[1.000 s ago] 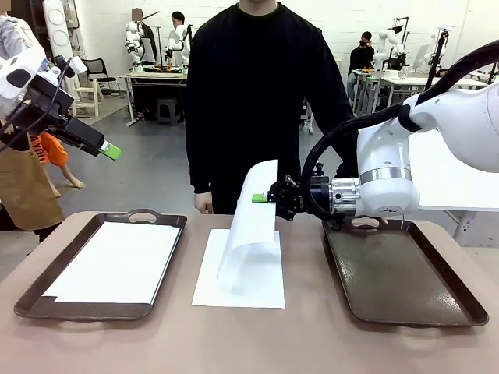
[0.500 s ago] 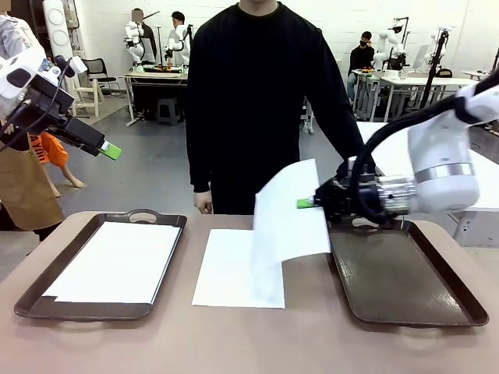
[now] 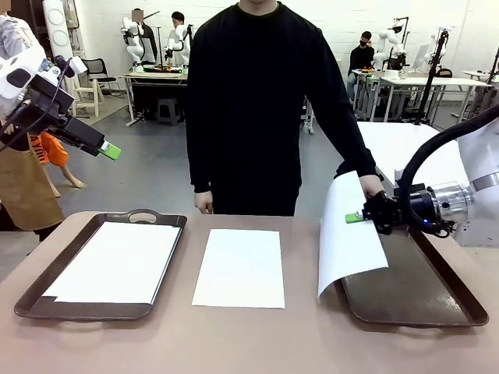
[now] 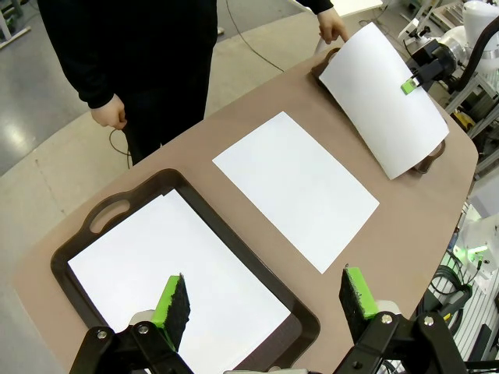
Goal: Sort the A4 documents.
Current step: Place the A4 Paper in the designated Handle tray.
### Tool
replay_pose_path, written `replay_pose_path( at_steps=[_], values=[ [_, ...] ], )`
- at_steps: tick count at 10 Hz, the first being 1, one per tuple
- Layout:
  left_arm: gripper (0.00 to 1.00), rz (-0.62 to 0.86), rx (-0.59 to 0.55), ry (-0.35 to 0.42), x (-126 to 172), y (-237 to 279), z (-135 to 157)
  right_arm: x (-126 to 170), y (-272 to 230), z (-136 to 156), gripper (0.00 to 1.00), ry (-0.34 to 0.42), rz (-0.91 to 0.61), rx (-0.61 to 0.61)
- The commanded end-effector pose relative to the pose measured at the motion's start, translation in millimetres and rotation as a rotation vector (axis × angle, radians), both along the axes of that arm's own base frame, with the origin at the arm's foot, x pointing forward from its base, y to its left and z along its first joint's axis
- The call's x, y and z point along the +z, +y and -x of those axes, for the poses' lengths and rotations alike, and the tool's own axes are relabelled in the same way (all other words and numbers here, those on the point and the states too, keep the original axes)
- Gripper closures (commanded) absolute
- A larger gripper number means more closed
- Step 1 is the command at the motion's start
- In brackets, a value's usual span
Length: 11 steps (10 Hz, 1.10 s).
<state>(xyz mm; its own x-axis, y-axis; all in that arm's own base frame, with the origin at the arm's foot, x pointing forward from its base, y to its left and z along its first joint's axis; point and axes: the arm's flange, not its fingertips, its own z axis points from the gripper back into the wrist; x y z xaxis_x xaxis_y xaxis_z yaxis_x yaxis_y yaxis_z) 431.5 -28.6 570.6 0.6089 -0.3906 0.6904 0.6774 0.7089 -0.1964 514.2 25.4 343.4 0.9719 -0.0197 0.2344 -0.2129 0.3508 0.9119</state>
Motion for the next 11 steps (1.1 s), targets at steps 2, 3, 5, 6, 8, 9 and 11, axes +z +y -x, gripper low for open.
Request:
replay_pose_path(
  at_steps=[2,3,5,6,8,9,11],
  values=[
    [0.0,0.001,-0.01,-0.008,0,2,-1,-6,-36,-18,0.99,0.091,0.102,0.018],
    [0.0,0.001,-0.01,-0.008,0,2,-1,-9,-49,-20,0.99,0.109,0.133,0.003],
    [0.0,0.001,-0.01,-0.008,0,2,-1,-9,-75,-22,0.99,0.149,0.291,-0.062],
    [0.0,0.001,-0.01,-0.008,0,2,-1,-9,-84,-21,0.99,0.178,0.381,-0.082],
    [0.0,0.001,-0.01,-0.008,0,2,-1,-17,-96,-22,0.99,0.25,0.515,-0.099],
    [0.0,0.001,-0.01,-0.008,0,2,-1,-22,-100,-22,0.99,0.273,0.556,-0.093],
    [0.0,0.001,-0.01,-0.008,0,2,-1,-27,-105,-23,0.99,0.278,0.609,-0.093]
  ],
)
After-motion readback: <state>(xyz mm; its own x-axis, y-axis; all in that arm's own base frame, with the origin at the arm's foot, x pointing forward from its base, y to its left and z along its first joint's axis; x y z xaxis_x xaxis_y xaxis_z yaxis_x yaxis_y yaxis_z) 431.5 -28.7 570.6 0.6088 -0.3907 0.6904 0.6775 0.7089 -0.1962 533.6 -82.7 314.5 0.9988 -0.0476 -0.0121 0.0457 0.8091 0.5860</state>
